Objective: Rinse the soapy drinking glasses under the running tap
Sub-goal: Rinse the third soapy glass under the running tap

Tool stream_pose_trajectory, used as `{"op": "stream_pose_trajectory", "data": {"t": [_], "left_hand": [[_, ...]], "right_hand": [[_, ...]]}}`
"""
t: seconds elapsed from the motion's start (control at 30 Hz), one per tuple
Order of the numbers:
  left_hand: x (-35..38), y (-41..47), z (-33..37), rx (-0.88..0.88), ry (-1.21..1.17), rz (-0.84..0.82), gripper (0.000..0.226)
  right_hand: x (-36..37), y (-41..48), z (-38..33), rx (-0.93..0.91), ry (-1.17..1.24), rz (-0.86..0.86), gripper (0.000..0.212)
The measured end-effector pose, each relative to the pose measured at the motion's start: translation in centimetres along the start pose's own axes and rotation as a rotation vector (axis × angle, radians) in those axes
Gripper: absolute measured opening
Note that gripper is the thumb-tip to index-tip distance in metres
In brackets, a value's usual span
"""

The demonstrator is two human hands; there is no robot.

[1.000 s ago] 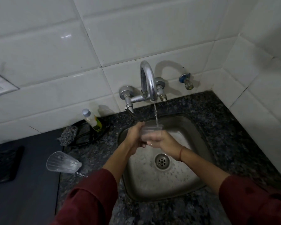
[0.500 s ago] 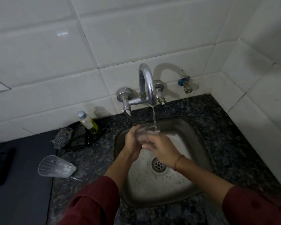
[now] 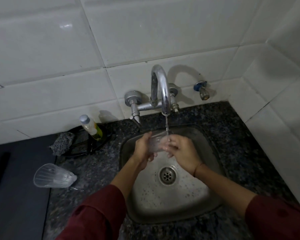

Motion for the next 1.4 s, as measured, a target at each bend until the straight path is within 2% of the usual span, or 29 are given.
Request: {"op": "stream_pose_trajectory", "data": {"t": [0.07, 0.1, 0.17, 0.23, 0.27, 0.3, 0.37, 0.43, 0.53, 0.6, 0.67, 0.73, 0.83, 0.9, 0.93, 1.0, 1.07, 1.1, 1.17, 1.23, 1.27, 1.33, 1.4], "left_hand": [[-0.3, 0.1, 0.1, -0.139, -0.003, -0.044, 0.052], [-0.4, 0.1, 0.1, -0.16, -0.012, -0.073, 0.05], [-0.3, 0.0, 0.4, -0.067, -0.029, -0.077, 0.047], [-0.5, 0.1, 0.7, 0.077, 0.028, -0.009, 0.038], [-0.6, 0.1, 0.9, 0.091, 0.073, 0.017, 0.038], [-0.7, 0.1, 1.0, 0.042, 0.109, 0.029, 0.041], [-1.0, 0.3, 0.7, -0.139, 0.138, 0.033, 0.043], [-1.3, 0.4, 0.5, -0.186, 0.086, 0.063, 0.041], [-0.7, 0.1, 0.9, 0.028, 0.022, 0.075, 0.036], [-0.9, -0.1, 1.0, 0.092, 0.124, 0.098, 0.032], [-1.3, 0.1, 0.8, -0.047, 0.205, 0.127, 0.041], [-1.6, 0.1, 0.5, -0.159, 0.175, 0.106, 0.044], [-1.2, -0.2, 0.9, -0.003, 0.076, 0.074, 0.034], [-1.1, -0.7, 1.1, 0.099, 0.142, 0.075, 0.029], [-1.3, -0.8, 1.2, 0.085, 0.202, 0.092, 0.031], [-2.1, -0.5, 1.0, -0.06, 0.288, 0.133, 0.038], [-2.5, -0.4, 0.9, -0.183, 0.253, 0.127, 0.041], [-2.3, -0.5, 0.9, -0.177, 0.203, 0.105, 0.039], [-1.7, -0.6, 1.1, -0.052, 0.114, 0.049, 0.033], [-1.5, -0.8, 1.2, 0.06, 0.143, 0.049, 0.03], [-1.7, -0.9, 1.2, 0.051, 0.188, 0.058, 0.034], [-1.9, -0.8, 0.8, -0.103, 0.236, 0.081, 0.044], [-2.0, -0.7, 0.5, -0.221, 0.197, 0.078, 0.045]], "right_hand": [[0.5, -0.2, -0.2, -0.116, -0.193, -0.097, 0.018], [0.6, -0.2, 0.0, -0.1, -0.178, -0.087, 0.017], [0.8, -0.2, 0.6, 0.015, 0.02, -0.019, 0.014], [1.2, -0.1, 0.7, 0.129, 0.272, 0.018, 0.012], [1.4, -0.2, 0.5, 0.133, 0.307, 0.015, 0.011], [1.6, -0.2, 0.3, 0.096, 0.252, 0.008, 0.012], [1.9, -0.3, -0.3, -0.051, -0.027, -0.024, 0.013], [2.3, -0.3, 0.3, -0.042, -0.109, -0.017, 0.015], [2.1, -0.2, 1.0, 0.175, 0.189, 0.094, 0.014], [1.9, -0.3, 0.9, 0.202, 0.299, 0.091, 0.008], [2.0, -0.7, 0.4, 0.101, 0.184, 0.006, 0.012], [2.6, -1.2, 0.3, 0.028, 0.05, -0.042, 0.015], [2.6, -1.0, 0.3, 0.129, 0.197, 0.073, 0.011], [2.2, -0.7, 0.5, 0.214, 0.36, 0.104, 0.01], [2.2, -0.6, 0.4, 0.218, 0.37, 0.077, 0.01], [2.4, -0.7, 0.2, 0.126, 0.229, -0.006, 0.012], [2.9, -1.1, 0.1, 0.051, 0.074, -0.035, 0.012], [3.1, -1.1, 0.4, 0.066, 0.073, -0.015, 0.011], [3.1, -1.0, 0.7, 0.161, 0.22, 0.07, 0.008], [2.8, -1.0, 0.6, 0.217, 0.366, 0.097, 0.011], [2.7, -0.9, 0.5, 0.202, 0.355, 0.065, 0.012], [2.7, -1.0, -0.1, 0.11, 0.203, -0.032, 0.012], [3.0, -1.1, 0.0, 0.072, 0.089, -0.062, 0.013]]}}
Point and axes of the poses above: each hand's wrist, its own y-axis towards the middle knuckle, its own x-axis out of the palm, z = x × y, the point moved 5 cm from there along y, towards the middle knuckle, and after that the axes turned 7 degrees about -y, right-handed, at the moved point
